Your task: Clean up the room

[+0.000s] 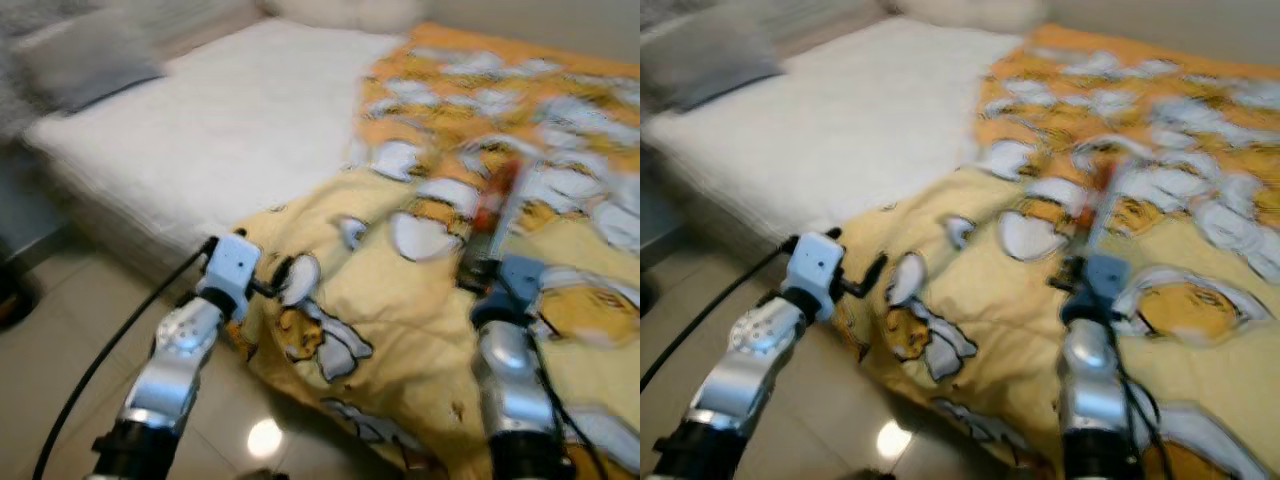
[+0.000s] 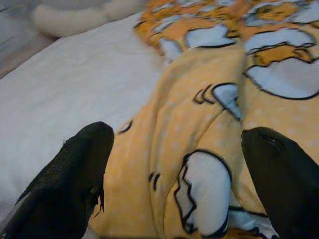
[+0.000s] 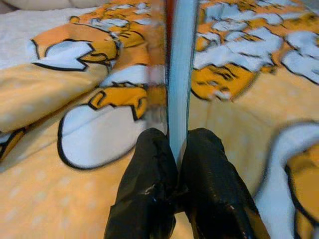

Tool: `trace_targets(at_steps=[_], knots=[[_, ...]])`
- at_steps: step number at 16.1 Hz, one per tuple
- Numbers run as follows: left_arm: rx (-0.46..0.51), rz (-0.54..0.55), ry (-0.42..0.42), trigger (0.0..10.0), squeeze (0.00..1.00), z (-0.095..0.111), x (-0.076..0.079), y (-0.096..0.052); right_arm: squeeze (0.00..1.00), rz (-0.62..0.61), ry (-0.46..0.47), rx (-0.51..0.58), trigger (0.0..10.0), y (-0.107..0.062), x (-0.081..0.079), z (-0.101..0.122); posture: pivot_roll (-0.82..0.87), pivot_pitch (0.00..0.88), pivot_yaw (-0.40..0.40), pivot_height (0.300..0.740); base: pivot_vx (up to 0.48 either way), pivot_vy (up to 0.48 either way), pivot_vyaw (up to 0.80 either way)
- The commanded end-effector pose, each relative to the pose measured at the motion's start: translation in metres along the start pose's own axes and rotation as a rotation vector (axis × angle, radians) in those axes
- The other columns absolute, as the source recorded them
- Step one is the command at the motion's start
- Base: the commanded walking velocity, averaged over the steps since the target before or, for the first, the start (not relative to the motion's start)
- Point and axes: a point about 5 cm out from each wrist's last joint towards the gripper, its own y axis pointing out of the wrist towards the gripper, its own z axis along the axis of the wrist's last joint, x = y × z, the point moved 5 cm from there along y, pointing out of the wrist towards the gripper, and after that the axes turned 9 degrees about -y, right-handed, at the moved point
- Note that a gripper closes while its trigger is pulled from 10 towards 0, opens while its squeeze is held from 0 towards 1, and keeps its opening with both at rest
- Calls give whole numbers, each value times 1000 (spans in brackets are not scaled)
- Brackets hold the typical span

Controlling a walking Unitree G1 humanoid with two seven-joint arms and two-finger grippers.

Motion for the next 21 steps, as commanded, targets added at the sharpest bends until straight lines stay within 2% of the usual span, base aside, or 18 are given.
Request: trace_targets(at_steps=[1,7,9,12,18,21], knots=[[10,-4,5,10000,216,3,3,3,0,-20,16,47,10000,4,7,17,-78,0,61,740,0,435,-800],[8,19,6,10000,224,3,-2,3,0,20,15,74,10000,16,2,32,-65,0,57,740,0,445,-800],[11,33,0,10000,220,5,-6,4,0,59,-7,92,10000,25,-1,41,-62,0,57,740,0,446,-800],[14,62,-19,10000,220,5,-11,3,0,104,-11,111,10000,31,-6,51,-55,0,49,740,0,449,0],[19,99,-39,10000,220,6,-19,4,0,144,-5,119,10000,33,-17,55,-50,0,43,740,0,458,0],[32,120,-36,10000,224,11,-24,7,0,161,-4,112,10000,35,-22,55,-49,0,43,740,0,472,-727]])
